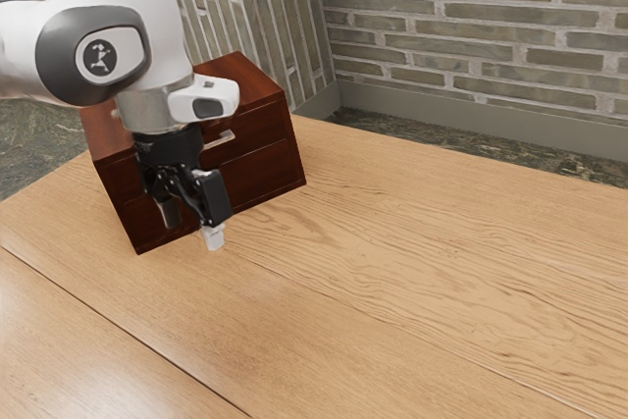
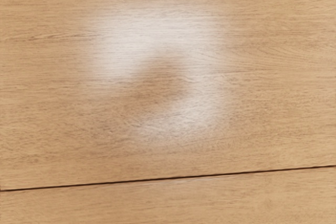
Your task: Pull the drawer handle with one arm to open the drawer
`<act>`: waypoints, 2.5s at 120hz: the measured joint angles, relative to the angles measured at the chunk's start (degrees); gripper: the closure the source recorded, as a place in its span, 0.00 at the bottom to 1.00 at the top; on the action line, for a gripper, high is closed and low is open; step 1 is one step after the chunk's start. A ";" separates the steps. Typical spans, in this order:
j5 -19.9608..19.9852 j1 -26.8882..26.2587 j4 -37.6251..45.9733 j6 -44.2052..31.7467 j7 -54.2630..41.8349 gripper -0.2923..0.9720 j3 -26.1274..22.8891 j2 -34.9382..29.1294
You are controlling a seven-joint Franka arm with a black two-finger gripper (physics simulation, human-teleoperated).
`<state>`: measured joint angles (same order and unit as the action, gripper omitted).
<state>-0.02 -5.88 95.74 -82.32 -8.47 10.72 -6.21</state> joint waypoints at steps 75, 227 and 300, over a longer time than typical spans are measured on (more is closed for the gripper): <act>-0.48 0.29 -5.80 -2.08 -2.09 0.23 -0.94 7.15; -15.54 12.63 -33.23 -8.91 -15.12 0.23 -3.96 32.71; -20.41 14.83 -28.75 -18.00 -18.21 0.24 -3.95 32.70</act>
<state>-20.43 8.95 67.00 -100.33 -26.68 6.77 26.48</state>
